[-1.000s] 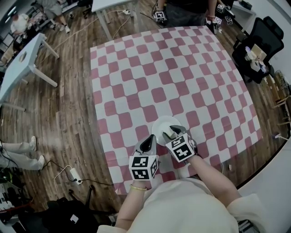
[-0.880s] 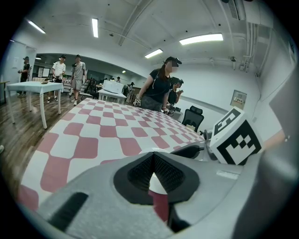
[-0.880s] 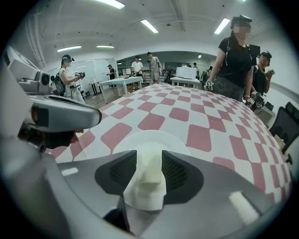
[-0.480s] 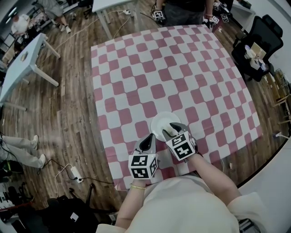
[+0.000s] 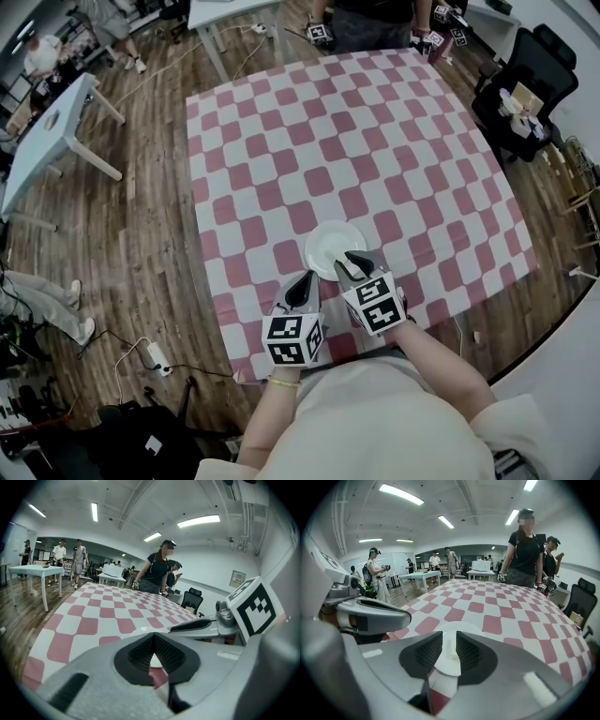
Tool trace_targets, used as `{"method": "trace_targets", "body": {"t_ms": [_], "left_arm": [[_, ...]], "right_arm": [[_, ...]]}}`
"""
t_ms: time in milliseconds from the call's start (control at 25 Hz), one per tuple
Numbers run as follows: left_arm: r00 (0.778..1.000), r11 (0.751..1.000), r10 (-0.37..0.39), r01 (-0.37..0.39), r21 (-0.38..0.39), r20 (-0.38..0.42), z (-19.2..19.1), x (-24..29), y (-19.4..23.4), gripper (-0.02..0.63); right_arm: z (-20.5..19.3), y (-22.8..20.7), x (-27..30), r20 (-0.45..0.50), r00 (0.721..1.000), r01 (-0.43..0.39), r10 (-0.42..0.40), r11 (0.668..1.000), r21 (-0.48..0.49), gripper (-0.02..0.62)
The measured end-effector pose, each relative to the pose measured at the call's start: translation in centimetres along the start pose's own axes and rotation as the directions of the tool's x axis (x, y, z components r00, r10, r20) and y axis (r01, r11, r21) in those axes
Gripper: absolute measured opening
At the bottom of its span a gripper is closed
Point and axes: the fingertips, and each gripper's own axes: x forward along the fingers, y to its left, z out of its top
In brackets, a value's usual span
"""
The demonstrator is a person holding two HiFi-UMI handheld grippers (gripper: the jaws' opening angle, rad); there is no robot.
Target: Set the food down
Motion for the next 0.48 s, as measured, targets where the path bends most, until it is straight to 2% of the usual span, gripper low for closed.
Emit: {"method": "trace_targets", "body": {"t_ms": [480], "left_arm": [[1.0, 1.0, -0.002, 0.001, 0.014, 0.028, -0.5, -2.2, -3.3, 0.0]], "right_arm": [[-0.1, 0.4, -5.0, 0.088, 0.996, 0.025, -0.028, 0.999, 0.025, 0.008]]}}
